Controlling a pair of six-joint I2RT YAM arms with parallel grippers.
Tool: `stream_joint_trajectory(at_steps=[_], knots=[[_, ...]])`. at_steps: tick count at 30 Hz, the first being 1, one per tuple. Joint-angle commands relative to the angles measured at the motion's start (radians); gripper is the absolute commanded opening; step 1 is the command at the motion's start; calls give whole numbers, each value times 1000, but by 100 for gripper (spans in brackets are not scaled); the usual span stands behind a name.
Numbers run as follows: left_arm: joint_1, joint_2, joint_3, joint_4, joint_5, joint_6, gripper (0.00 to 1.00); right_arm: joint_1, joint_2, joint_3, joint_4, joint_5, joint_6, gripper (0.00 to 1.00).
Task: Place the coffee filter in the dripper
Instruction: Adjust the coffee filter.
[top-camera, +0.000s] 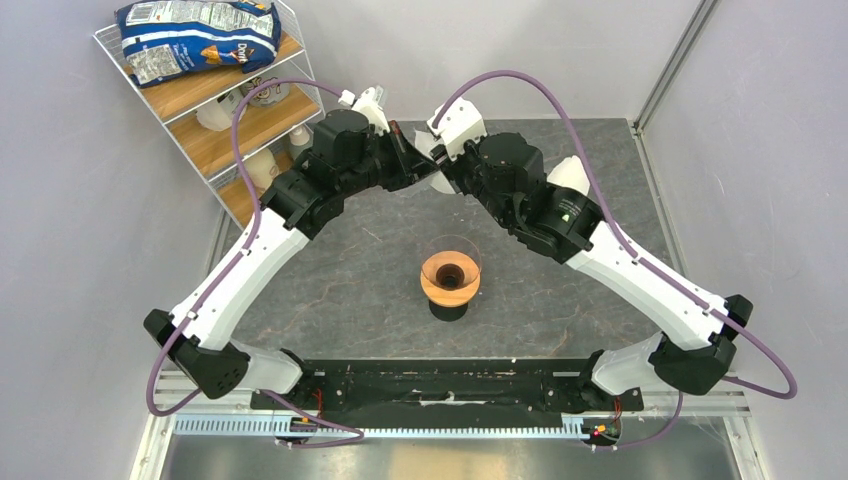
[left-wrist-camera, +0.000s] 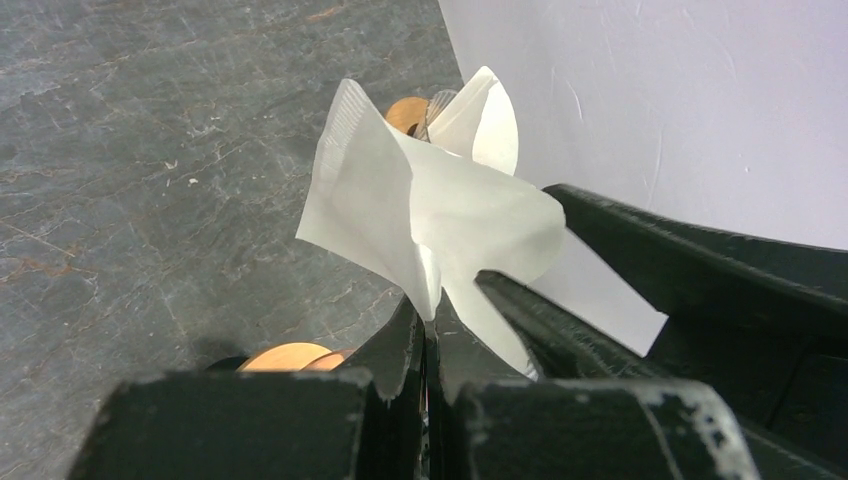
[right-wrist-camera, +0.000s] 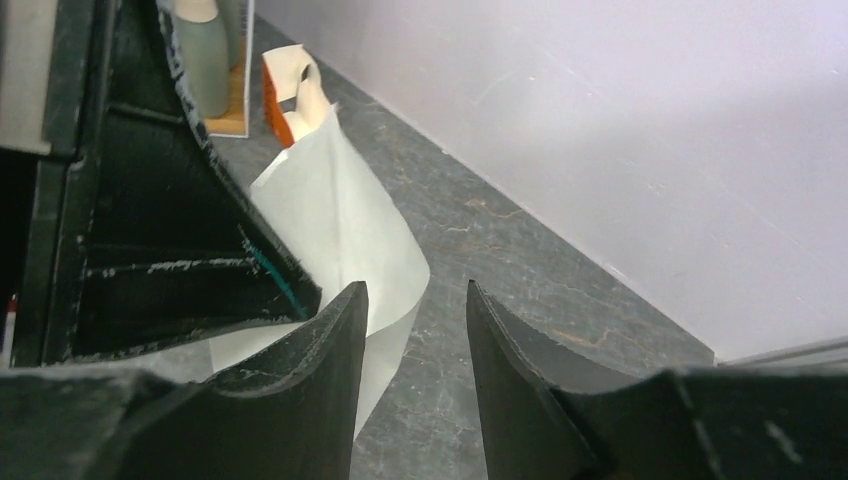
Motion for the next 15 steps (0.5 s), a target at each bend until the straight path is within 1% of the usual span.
stream_joint_trajectory(at_steps=[1, 4, 8, 11, 15], knots=[[-9, 12, 48, 14, -24, -33, 2, 2, 20, 10, 90, 100, -44, 50], [-20, 19, 61, 14, -24, -24, 2, 2, 40, 18, 75, 94, -39, 51], [-32, 14, 73, 15, -49, 27, 2, 1, 36, 16, 28, 42, -6, 50], [-38, -1, 67, 26, -66, 67, 2, -8, 36, 20, -31, 23, 34, 48], [-52, -27, 43, 44, -88, 84, 2, -22, 34, 19, -45, 44, 52, 46]])
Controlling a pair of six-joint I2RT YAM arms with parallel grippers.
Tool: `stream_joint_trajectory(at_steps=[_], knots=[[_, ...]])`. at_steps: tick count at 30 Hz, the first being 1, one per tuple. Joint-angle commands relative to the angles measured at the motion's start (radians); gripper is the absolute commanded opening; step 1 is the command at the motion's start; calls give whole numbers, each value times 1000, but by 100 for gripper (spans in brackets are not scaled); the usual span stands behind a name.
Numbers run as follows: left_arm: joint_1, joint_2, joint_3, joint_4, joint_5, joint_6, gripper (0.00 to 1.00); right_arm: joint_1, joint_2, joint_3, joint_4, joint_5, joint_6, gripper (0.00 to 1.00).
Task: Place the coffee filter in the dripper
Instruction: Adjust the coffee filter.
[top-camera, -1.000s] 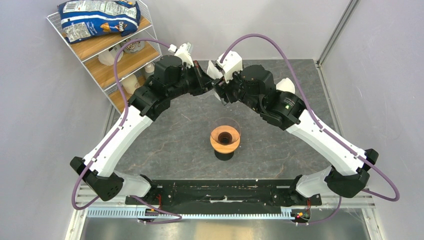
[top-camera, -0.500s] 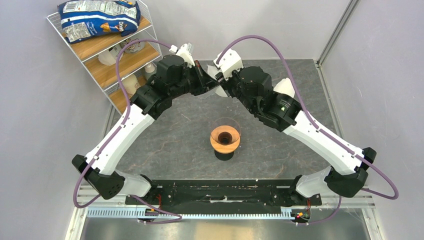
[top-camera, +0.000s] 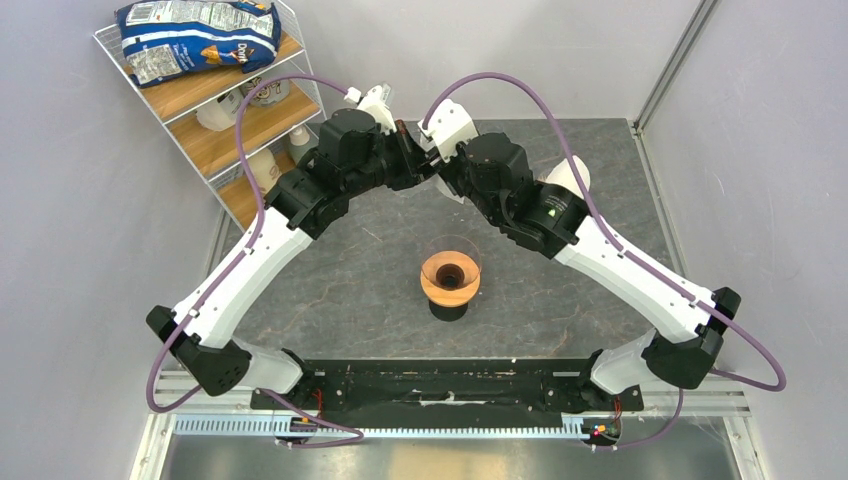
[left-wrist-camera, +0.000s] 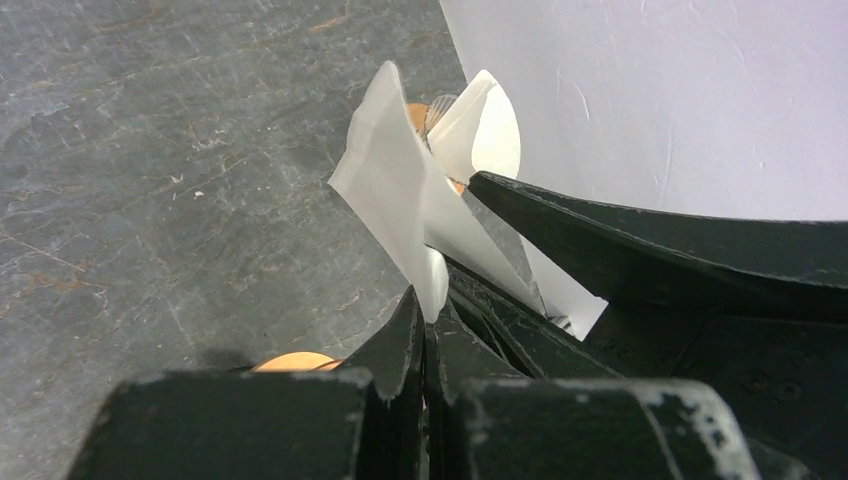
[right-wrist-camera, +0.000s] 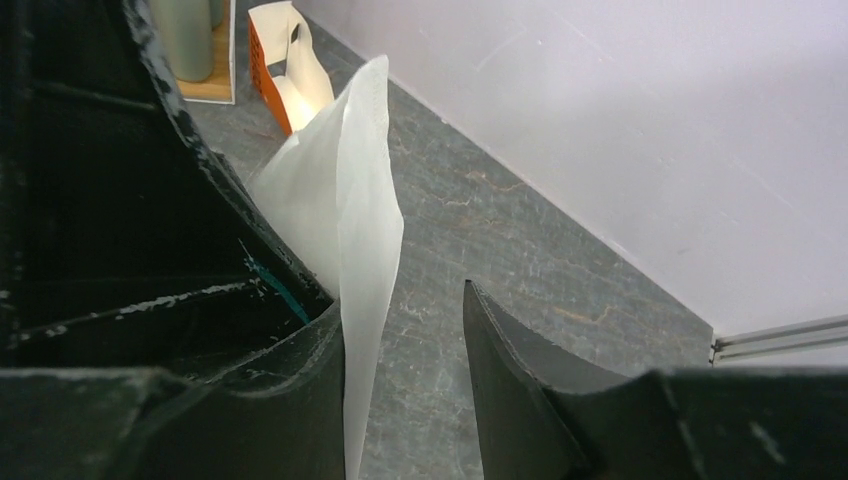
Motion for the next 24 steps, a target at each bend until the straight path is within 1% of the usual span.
stream_joint_trajectory(at_steps=[1, 5, 7, 8, 10, 11, 13, 14, 16, 17, 19, 20, 21, 24], knots=[[-18, -49, 11, 46, -48, 58, 2, -11, -13, 15, -27, 9, 45, 45], [-23, -45, 19, 26, -71, 68, 2, -26, -15, 4, -35, 12, 66, 34], [-26, -42, 30, 11, -71, 70, 2, -39, -12, 6, -34, 17, 75, 23], [-28, -40, 32, 6, -97, 74, 2, -44, -10, 9, -34, 20, 76, 17], [-33, -37, 34, -3, -107, 81, 2, -53, -6, 16, -32, 27, 84, 4], [-35, -36, 33, -5, -107, 84, 2, -58, -5, 20, -32, 29, 87, 0], [-38, -36, 28, -3, -97, 91, 2, -66, -6, 22, -25, 33, 93, 0], [-38, -35, 23, 5, -81, 98, 5, -71, -6, 23, -23, 33, 97, 0], [-38, -42, 10, 37, -19, 121, 23, -75, -4, 26, -22, 26, 103, 0], [-39, -48, 6, 60, 22, 138, 39, -78, -8, 25, -22, 20, 105, 0], [-38, -67, 4, 96, 89, 185, 63, -88, -20, 23, -25, -2, 123, 0], [-37, -79, 5, 103, 111, 217, 70, -97, -30, 19, -24, -21, 132, 0], [-33, -97, 2, 116, 146, 264, 76, -105, -39, 16, -28, -41, 146, 0], [23, -191, -66, 224, 293, 382, 83, -154, -85, 4, -37, -164, 240, 0]])
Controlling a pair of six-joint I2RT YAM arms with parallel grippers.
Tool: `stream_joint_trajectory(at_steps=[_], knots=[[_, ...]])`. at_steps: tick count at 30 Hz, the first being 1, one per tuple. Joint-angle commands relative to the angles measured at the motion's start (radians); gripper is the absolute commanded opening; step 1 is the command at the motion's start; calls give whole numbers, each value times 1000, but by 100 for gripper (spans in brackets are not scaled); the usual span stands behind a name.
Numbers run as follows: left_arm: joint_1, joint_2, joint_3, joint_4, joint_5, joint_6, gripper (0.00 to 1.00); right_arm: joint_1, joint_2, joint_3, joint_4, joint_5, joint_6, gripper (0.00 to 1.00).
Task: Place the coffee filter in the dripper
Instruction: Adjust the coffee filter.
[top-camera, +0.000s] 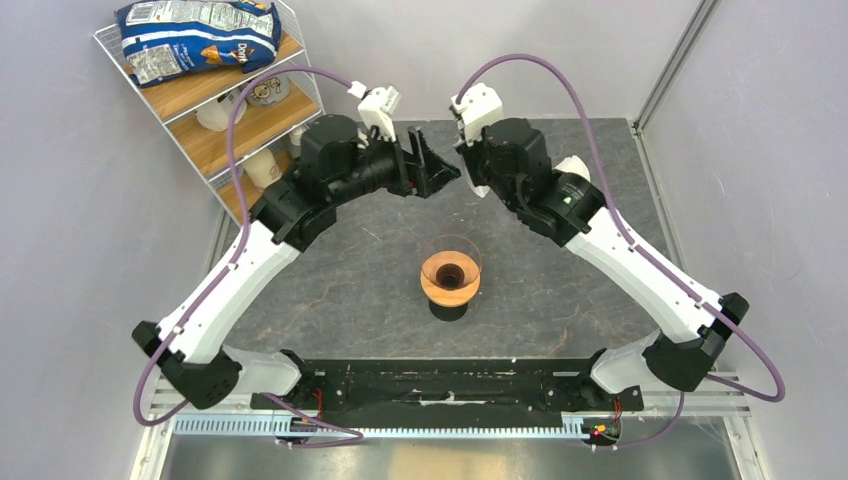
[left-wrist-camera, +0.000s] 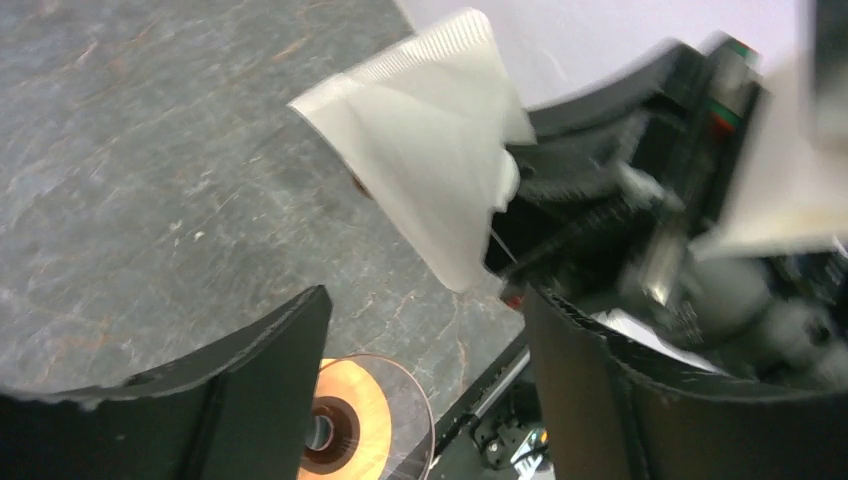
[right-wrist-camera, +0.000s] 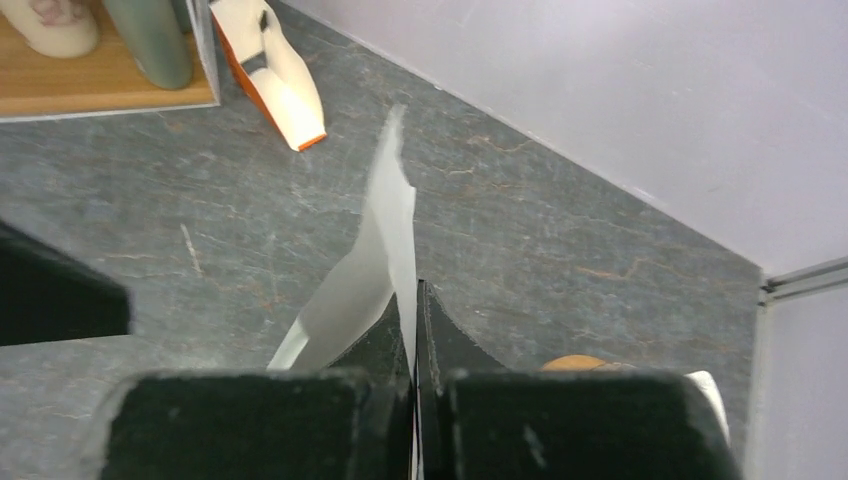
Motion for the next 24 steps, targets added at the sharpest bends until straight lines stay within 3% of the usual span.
stream_joint_trajectory(at_steps=[1, 4, 5, 8, 11, 16, 24], knots=[[88, -168, -76, 201, 243, 219, 84, -71, -94, 1, -1, -200, 150, 0], [272, -199, -133, 248, 506, 290, 81, -159, -154, -21, 14, -466, 313, 0], [308, -204, -142, 226, 554, 380, 82, -183, -167, -28, 28, -549, 368, 0], [320, -221, -174, 80, 603, 844, 82, -222, -193, -43, 59, -764, 480, 0], [315, -208, -183, 28, 635, 1076, 82, -234, -200, -47, 67, -904, 544, 0], [253, -139, -95, 4, 589, 1207, 81, -237, -210, -64, 71, -1040, 590, 0], [62, -105, -43, -15, 410, 1279, 78, -237, -217, -91, 73, -1070, 594, 0]])
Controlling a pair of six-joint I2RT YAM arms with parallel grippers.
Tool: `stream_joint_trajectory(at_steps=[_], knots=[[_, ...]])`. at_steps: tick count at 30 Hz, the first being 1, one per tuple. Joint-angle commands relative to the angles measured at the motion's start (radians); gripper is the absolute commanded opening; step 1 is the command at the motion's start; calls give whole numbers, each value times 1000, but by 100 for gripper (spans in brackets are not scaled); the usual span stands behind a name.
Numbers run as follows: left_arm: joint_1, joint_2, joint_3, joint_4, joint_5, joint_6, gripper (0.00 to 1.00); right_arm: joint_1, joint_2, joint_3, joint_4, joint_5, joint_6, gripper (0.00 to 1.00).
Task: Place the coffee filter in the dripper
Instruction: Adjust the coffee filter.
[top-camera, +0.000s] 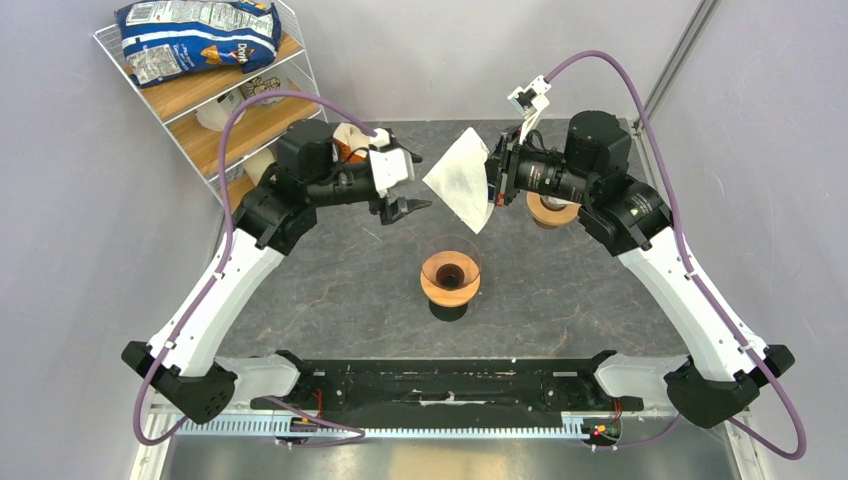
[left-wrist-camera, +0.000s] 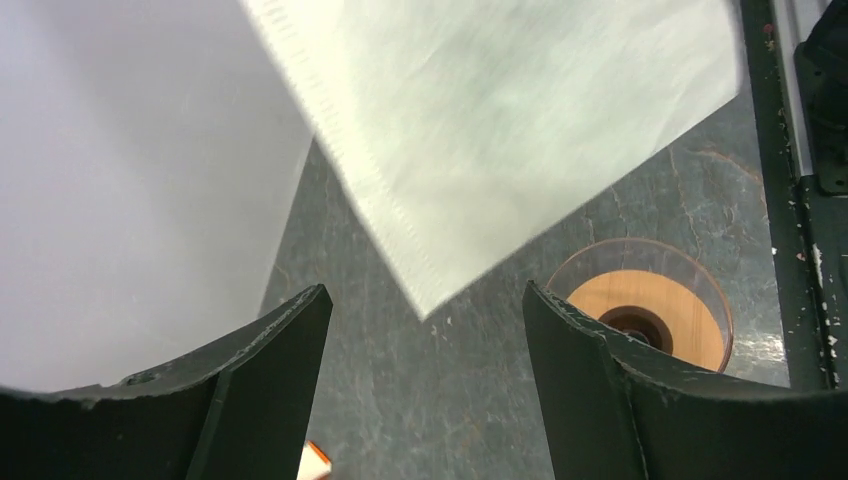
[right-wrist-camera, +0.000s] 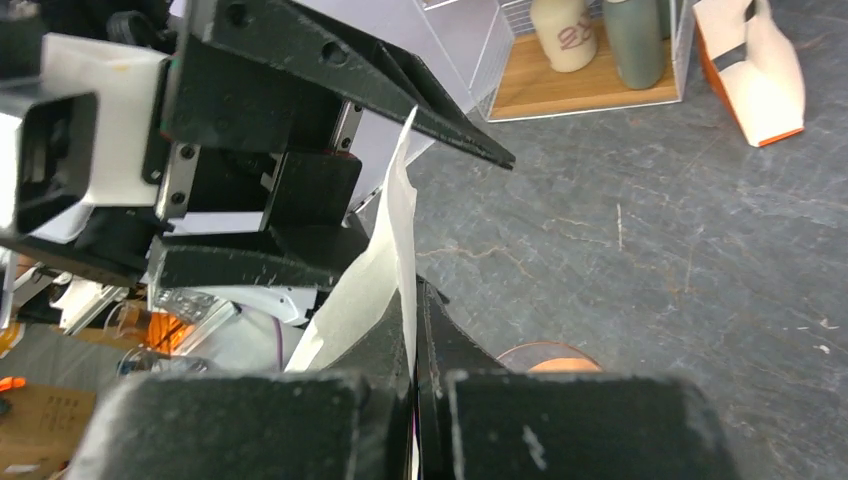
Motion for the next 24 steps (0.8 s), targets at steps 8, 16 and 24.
stream_joint_trajectory(at_steps=[8, 16, 24], knots=[[-117, 24, 95, 8, -109, 78, 65, -4, -25, -32, 38, -76, 44, 0], [-119, -6, 53, 51, -54, 68, 60, -3, -36, -51, 54, -82, 31, 0], [-119, -12, 13, 61, -65, -31, 88, -3, -60, -84, 105, -150, 12, 0]])
